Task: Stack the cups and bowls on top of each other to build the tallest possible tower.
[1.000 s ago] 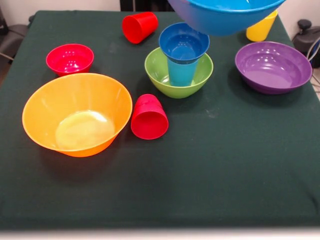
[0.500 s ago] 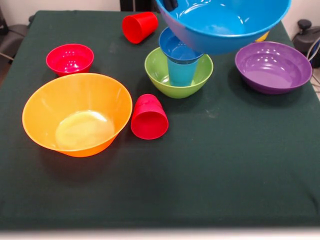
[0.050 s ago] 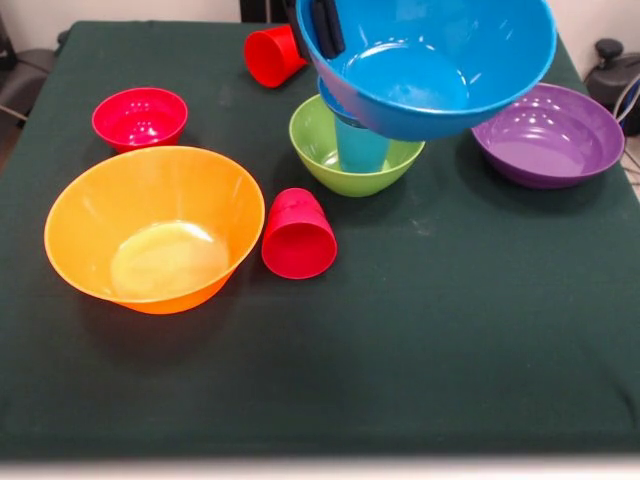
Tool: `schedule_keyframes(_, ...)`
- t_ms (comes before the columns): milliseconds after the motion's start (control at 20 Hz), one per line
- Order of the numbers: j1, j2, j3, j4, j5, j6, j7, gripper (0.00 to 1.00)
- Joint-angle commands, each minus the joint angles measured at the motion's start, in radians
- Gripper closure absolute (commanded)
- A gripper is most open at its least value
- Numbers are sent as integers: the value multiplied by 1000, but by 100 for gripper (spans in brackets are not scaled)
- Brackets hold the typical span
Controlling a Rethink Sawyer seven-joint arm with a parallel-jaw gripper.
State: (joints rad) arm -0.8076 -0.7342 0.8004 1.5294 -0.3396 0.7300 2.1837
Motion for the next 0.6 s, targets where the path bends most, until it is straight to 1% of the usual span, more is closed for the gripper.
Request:
schedule_keyframes(50,14,69,-54,55,-90,-52,-112,100)
schedule_keyframes(250,1,57,-43,84,-93,-56,-118,100)
schedule_keyframes(350,4,44,-50,91,-97,-52,-111,100)
schedule_keyframes(600,16,13,-62,86,-93,-7,-100,100)
